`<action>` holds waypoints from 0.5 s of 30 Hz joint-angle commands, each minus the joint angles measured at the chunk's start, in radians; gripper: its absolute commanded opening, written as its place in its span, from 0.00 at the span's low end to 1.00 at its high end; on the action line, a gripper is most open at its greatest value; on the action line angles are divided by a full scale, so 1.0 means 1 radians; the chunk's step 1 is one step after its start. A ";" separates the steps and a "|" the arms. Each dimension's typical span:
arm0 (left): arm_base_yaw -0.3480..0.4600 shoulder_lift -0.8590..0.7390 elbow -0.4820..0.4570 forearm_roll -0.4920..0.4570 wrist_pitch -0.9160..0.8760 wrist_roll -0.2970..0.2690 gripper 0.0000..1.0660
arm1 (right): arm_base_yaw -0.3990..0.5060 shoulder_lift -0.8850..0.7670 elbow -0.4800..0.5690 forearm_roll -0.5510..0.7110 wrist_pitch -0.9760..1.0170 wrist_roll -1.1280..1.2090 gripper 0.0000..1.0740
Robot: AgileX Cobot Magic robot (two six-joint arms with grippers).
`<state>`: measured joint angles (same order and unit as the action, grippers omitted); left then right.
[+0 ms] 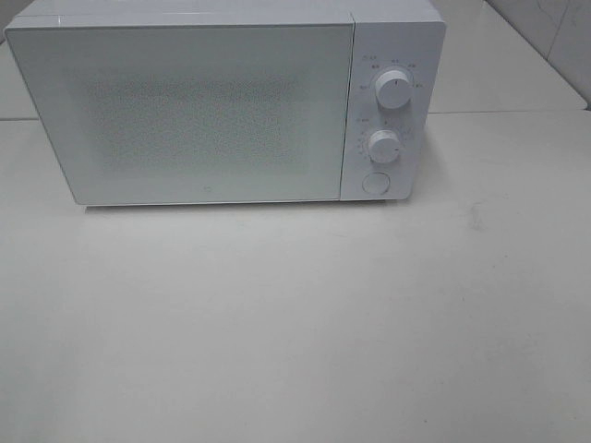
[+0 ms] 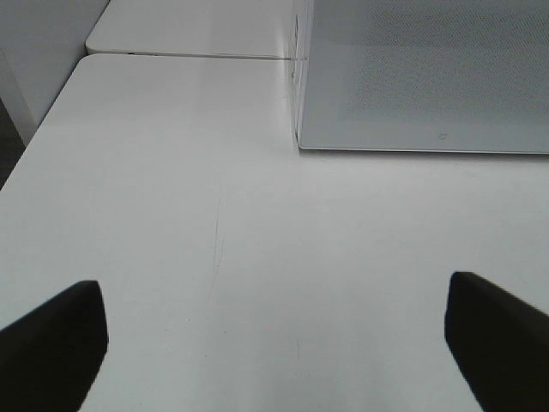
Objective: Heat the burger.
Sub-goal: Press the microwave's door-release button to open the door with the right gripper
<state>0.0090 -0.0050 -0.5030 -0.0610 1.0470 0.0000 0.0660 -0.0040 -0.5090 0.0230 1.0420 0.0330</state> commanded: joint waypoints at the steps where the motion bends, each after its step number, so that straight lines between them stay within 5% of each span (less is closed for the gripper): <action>1: 0.002 -0.008 0.002 0.004 -0.009 0.000 0.94 | -0.007 -0.026 0.001 -0.004 -0.001 0.013 0.70; 15: 0.002 -0.008 0.002 0.004 -0.009 0.000 0.94 | -0.006 0.020 -0.057 0.002 -0.092 0.012 0.70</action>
<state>0.0090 -0.0050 -0.5030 -0.0610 1.0470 0.0000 0.0660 -0.0020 -0.5500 0.0220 1.0030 0.0460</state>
